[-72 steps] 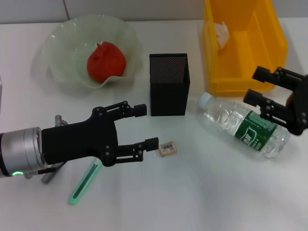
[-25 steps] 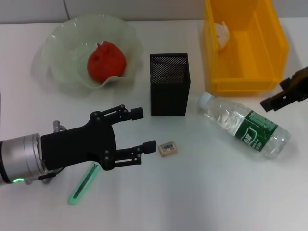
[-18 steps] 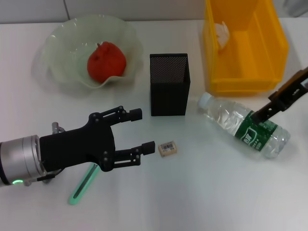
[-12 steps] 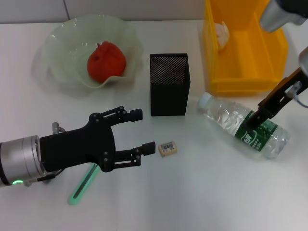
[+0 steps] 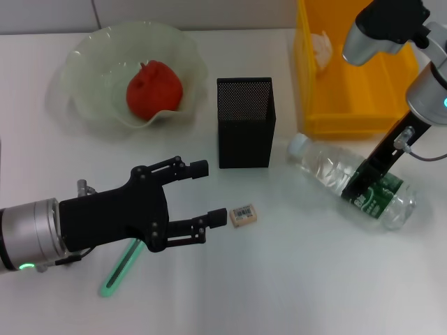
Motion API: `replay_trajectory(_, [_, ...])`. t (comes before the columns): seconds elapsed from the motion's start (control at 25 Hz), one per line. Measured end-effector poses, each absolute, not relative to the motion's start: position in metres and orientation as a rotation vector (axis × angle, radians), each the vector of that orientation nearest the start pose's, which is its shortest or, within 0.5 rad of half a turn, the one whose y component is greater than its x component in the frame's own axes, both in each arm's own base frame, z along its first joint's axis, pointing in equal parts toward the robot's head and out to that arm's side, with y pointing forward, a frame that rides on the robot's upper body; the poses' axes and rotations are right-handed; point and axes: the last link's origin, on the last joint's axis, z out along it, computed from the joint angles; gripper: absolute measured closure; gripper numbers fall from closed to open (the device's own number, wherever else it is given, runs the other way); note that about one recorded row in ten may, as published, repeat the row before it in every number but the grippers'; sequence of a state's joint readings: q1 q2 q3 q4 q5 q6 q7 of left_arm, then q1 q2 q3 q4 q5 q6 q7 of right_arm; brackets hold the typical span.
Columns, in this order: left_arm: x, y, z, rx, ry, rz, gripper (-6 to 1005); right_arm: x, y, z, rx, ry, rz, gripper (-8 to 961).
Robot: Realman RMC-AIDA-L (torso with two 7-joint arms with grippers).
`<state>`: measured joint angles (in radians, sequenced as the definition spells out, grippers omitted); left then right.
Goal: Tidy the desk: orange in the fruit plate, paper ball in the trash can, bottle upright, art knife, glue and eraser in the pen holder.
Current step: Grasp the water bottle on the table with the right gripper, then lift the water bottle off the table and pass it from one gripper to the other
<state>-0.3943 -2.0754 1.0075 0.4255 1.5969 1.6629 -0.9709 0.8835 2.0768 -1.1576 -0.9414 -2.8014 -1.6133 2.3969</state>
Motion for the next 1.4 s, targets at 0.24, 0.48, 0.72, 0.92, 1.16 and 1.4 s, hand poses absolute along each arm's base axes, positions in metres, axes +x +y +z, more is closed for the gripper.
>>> replay_trajectory(0.24, [-0.264,0.262,-0.041,-2.735,-0.384,-1.063,188,0.198,0.385,-0.015,-2.637,0.939,-0.816,154])
replay_trajectory(0.48, [-0.264,0.262,-0.042,-2.735,-0.383,-1.062,188,0.202,0.385,-0.020,-2.635,0.937,-0.827,158])
replay_trajectory(0.72, [-0.263,0.263,-0.042,-2.736,-0.379,-1.061,188,0.204,0.385,-0.020,-2.627,0.941,-0.815,162])
replay_trajectory(0.92, [-0.262,0.264,-0.042,-2.737,-0.375,-1.062,188,0.203,0.385,-0.021,-2.635,0.927,-0.820,168])
replay_trajectory(1.16, [-0.262,0.266,-0.041,-2.726,-0.375,-1.067,188,0.205,0.382,-0.019,-2.640,0.932,-0.786,180])
replay_trajectory(1.4, [-0.262,0.266,-0.041,-2.724,-0.378,-1.064,188,0.209,0.374,-0.013,-2.666,0.945,-0.663,181])
